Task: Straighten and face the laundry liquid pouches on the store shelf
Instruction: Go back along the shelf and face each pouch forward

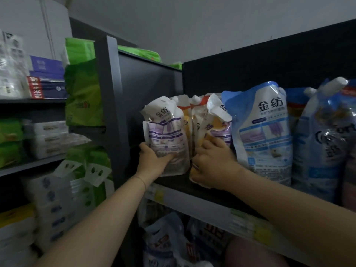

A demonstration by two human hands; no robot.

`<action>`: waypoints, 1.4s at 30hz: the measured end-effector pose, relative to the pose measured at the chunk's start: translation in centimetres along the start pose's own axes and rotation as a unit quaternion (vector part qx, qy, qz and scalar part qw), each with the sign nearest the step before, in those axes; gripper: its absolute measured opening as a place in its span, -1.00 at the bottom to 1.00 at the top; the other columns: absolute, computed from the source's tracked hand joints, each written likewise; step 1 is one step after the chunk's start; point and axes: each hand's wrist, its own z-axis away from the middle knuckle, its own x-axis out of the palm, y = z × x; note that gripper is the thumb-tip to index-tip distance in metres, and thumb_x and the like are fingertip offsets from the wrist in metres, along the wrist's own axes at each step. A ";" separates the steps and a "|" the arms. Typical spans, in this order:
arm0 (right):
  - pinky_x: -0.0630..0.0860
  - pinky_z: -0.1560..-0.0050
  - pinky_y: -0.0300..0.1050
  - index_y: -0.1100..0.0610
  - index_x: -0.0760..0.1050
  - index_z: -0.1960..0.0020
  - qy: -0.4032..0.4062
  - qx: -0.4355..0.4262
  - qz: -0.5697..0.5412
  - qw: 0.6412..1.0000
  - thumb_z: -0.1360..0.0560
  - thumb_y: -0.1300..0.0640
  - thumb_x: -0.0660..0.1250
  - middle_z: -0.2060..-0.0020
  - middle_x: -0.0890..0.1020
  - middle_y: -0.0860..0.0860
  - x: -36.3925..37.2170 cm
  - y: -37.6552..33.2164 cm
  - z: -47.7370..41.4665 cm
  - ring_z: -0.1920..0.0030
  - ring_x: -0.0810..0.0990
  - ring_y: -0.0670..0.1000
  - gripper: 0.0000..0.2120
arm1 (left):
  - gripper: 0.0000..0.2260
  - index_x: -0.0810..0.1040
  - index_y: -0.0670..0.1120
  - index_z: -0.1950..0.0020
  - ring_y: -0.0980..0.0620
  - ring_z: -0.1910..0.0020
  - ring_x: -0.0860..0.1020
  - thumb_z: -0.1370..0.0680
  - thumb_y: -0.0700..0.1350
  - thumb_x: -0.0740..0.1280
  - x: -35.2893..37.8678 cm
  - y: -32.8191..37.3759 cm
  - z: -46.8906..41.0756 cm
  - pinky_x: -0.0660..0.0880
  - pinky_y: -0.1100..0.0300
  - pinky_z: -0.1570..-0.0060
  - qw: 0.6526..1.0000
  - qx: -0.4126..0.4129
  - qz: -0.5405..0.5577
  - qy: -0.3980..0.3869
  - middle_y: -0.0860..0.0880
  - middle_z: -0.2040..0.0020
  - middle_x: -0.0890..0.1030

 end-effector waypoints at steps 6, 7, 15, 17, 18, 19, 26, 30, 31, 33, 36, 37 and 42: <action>0.08 -0.25 0.00 -0.01 0.49 -0.20 0.028 0.064 -0.020 0.997 -0.50 -0.08 0.22 -0.19 0.52 -0.07 0.3 0.8 0.7 -0.27 0.33 0.03 -0.68 | 0.06 0.16 -0.07 -0.41 -0.07 -0.29 0.41 -0.09 0.20 0.63 0.2 0.1 0.5 0.43 -0.01 -0.26 0.997 -0.058 0.041 0.044 -0.07 -0.32 0.37; 0.07 -0.26 0.00 -0.02 0.48 -0.20 0.029 0.066 -0.018 0.997 -0.50 -0.06 0.23 -0.19 0.52 -0.07 0.4 0.8 0.7 -0.27 0.33 0.03 -0.70 | 0.06 0.20 -0.08 -0.40 -0.07 -0.27 0.41 -0.06 0.23 0.62 0.3 0.4 0.8 0.44 -0.03 -0.24 0.997 -0.058 0.022 0.051 -0.07 -0.31 0.36; 0.11 -0.26 0.00 0.03 0.48 -0.17 0.038 0.079 -0.021 0.996 -0.51 0.00 0.22 -0.14 0.54 -0.04 0.2 0.6 0.7 -0.25 0.38 0.06 -0.73 | -0.14 0.16 0.27 -0.39 -0.01 -0.16 0.53 -0.18 0.43 0.42 1.6 0.9 3.7 0.51 -0.09 -0.12 0.996 0.067 0.030 0.050 0.05 -0.25 0.48; 0.17 -0.16 0.04 0.10 0.54 -0.08 0.078 0.084 -0.030 0.993 -0.42 0.03 0.27 0.02 0.63 0.02 0.2 0.4 1.0 -0.11 0.50 0.11 -0.72 | -0.13 0.03 0.28 -0.45 -0.04 -0.16 0.53 -0.27 0.41 0.40 2.3 1.4 4.6 0.50 -0.08 -0.12 0.994 0.100 0.001 0.049 0.07 -0.28 0.50; 0.23 -0.12 0.06 0.12 0.56 -0.03 0.094 0.091 -0.041 0.991 -0.36 0.01 0.30 0.11 0.66 0.05 0.3 0.3 1.0 -0.02 0.55 0.13 -0.70 | -0.13 0.00 0.27 -0.47 -0.07 -0.15 0.54 -0.31 0.40 0.39 2.7 1.6 4.8 0.50 -0.07 -0.11 0.992 0.111 -0.016 0.061 0.05 -0.29 0.51; 0.29 -0.10 0.07 0.14 0.57 -0.01 0.102 0.096 -0.052 0.989 -0.31 -0.02 0.32 0.17 0.67 0.06 0.4 0.3 1.0 0.04 0.58 0.14 -0.65 | -0.14 -0.01 0.25 -0.48 -0.11 -0.13 0.55 -0.33 0.39 0.37 3.1 1.7 5.0 0.51 -0.06 -0.08 0.989 0.122 -0.030 0.078 0.02 -0.29 0.51; 0.20 -0.22 0.06 0.11 0.46 -0.18 0.048 0.095 -0.064 0.992 -0.42 -0.12 0.23 -0.06 0.63 0.04 -0.5 0.1 1.1 -0.16 0.48 0.11 -0.56 | -0.11 0.12 0.21 -0.46 -0.11 0.01 0.56 -0.24 0.44 0.40 3.8 0.8 3.9 0.55 -0.10 0.05 0.982 0.166 -0.036 0.086 -0.02 -0.06 0.58; 0.14 -0.20 0.02 0.03 0.35 -0.06 0.046 0.091 -0.072 0.992 -0.43 -0.19 0.14 -0.05 0.57 -0.03 -0.5 -0.1 1.1 -0.15 0.42 0.05 -0.65 | -0.23 0.19 0.22 -0.44 0.02 -0.19 0.53 -0.36 0.05 0.54 3.9 -0.1 3.9 0.53 0.16 -0.12 0.967 0.198 0.154 -0.046 0.04 -0.29 0.47; 0.14 -0.18 0.01 0.02 0.32 -0.01 0.049 0.099 -0.075 0.991 -0.41 -0.24 0.08 -0.02 0.57 -0.03 -0.6 -0.2 1.1 -0.12 0.43 0.04 -0.63 | -0.33 0.20 0.28 -0.39 0.15 -0.19 0.52 -0.42 0.00 0.50 3.7 0.3 4.4 0.50 0.30 -0.11 0.960 0.215 0.168 -0.070 0.12 -0.28 0.47; 0.15 -0.16 0.01 0.02 0.29 0.04 0.051 0.111 -0.069 0.990 -0.34 -0.37 -0.05 0.02 0.56 -0.02 -0.7 -0.3 1.2 -0.09 0.44 0.04 -0.50 | -0.55 0.28 0.34 -0.28 0.28 -0.16 0.49 -0.48 0.06 0.37 3.3 1.0 4.9 0.45 0.36 -0.10 0.955 0.226 0.172 -0.084 0.21 -0.21 0.48; 0.18 -0.22 0.04 0.05 0.35 -0.03 0.053 0.105 -0.069 0.991 -0.33 -0.55 -0.08 0.01 0.56 -0.01 -0.5 -0.4 1.3 -0.10 0.45 0.04 -0.28 | -0.79 0.46 0.26 -0.15 0.19 -0.04 0.55 -0.62 0.00 0.14 2.9 1.5 4.1 0.49 0.31 -0.01 0.949 0.184 0.238 -0.089 0.12 -0.07 0.56; 0.17 -0.22 0.03 0.04 0.35 -0.04 0.058 0.110 -0.074 0.990 -0.32 -0.59 -0.07 0.00 0.56 -0.01 -0.5 -0.5 1.4 -0.09 0.44 0.04 -0.25 | -0.77 0.48 0.23 -0.16 0.17 -0.06 0.56 -0.64 -0.01 0.09 2.8 1.4 3.7 0.50 0.29 -0.03 0.946 0.173 0.260 -0.086 0.07 -0.10 0.57; 0.10 -0.28 0.02 0.04 0.36 -0.19 0.052 0.133 -0.086 0.986 -0.39 -0.53 -0.04 -0.10 0.58 -0.01 -0.8 -1.4 1.1 -0.19 0.41 0.04 -0.27 | -0.84 0.51 -0.11 -0.13 0.05 0.11 0.58 -0.60 -0.11 0.23 2.3 1.0 0.9 0.49 0.33 0.29 0.960 0.036 0.278 0.013 -0.13 -0.03 0.60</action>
